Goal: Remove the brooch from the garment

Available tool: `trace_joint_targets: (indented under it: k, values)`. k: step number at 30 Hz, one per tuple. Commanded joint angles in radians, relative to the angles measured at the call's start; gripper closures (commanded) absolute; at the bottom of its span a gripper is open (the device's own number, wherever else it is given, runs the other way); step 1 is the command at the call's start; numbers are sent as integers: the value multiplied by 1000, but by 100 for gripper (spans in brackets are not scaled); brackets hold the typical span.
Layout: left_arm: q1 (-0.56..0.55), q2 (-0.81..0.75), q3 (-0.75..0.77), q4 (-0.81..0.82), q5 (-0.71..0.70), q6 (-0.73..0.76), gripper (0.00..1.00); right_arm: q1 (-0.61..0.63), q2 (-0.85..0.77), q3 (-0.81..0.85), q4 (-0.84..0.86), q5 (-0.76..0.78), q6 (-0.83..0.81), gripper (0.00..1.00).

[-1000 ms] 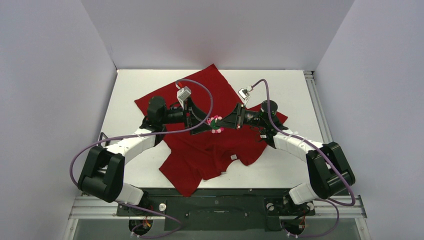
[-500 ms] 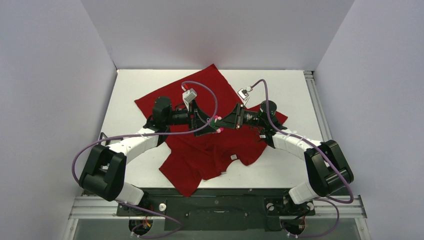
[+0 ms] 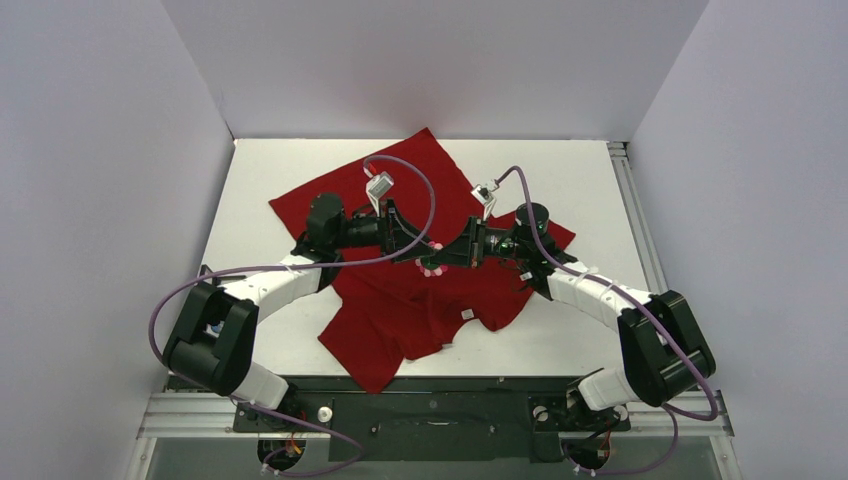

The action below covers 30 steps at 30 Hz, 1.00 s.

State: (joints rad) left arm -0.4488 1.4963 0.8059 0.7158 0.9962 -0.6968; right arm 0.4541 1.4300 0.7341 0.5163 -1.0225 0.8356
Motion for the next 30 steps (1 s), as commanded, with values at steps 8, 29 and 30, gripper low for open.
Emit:
trace_joint_targets:
  k: [8,29,30]
  values:
    - [79,-24,-71,401,24,-198,18,-6,-18,-5,100,-5,30,100]
    - [-1,-6,-84,262,-9,-66,41,-5,3,-14,246,-4,155,100]
    - [0,-5,-83,257,-17,-70,44,-5,-1,-13,241,-3,148,100]
